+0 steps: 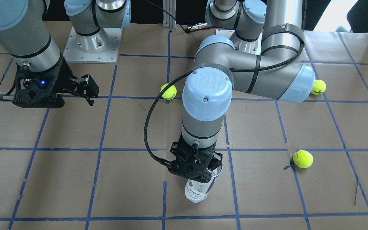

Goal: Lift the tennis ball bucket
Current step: 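Lower the upright can onto the table and open the left gripper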

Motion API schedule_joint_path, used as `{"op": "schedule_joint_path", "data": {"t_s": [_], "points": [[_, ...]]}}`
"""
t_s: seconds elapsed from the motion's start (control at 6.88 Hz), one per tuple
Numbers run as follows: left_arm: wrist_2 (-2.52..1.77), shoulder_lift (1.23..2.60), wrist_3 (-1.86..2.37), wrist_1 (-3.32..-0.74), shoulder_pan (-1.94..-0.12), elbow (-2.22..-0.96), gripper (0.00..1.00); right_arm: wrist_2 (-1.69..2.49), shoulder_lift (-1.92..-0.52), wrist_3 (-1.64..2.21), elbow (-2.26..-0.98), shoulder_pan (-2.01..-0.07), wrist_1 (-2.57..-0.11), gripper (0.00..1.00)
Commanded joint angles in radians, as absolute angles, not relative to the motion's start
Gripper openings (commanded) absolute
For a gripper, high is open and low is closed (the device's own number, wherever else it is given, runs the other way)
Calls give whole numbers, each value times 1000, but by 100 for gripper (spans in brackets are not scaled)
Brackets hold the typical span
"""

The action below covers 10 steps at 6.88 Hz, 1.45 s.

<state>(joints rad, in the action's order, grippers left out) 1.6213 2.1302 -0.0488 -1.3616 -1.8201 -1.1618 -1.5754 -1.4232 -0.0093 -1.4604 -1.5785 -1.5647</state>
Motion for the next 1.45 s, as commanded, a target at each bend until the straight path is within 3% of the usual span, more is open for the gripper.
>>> {"op": "schedule_joint_path", "data": {"t_s": [0.0,0.15,0.29,0.58,1.02,1.31], "points": [[1624,2137,-44,-1401,-1821,-1167,9,-1575,-1424,-9,-1460,-1578,-1565,100],[1624,2137,-46,-1402,-1821,-1169,32,-1575,-1424,-9,-1460,-1578,-1565,100],[1623,2135,-46,-1402,-1821,-1169,68,-1575,-1424,-9,-1460,-1578,-1565,100],[1615,2085,-44,-1423,-1819,-1161,100,-1575,-1424,-9,-1460,-1578,-1565,100],[1548,1825,-34,-1601,-1784,-1225,100,-1577,-1424,-11,-1459,-1577,-1566,100],[1545,1667,-34,-1615,-1621,-1340,100,-1577,-1424,-12,-1460,-1577,-1565,100]]}}
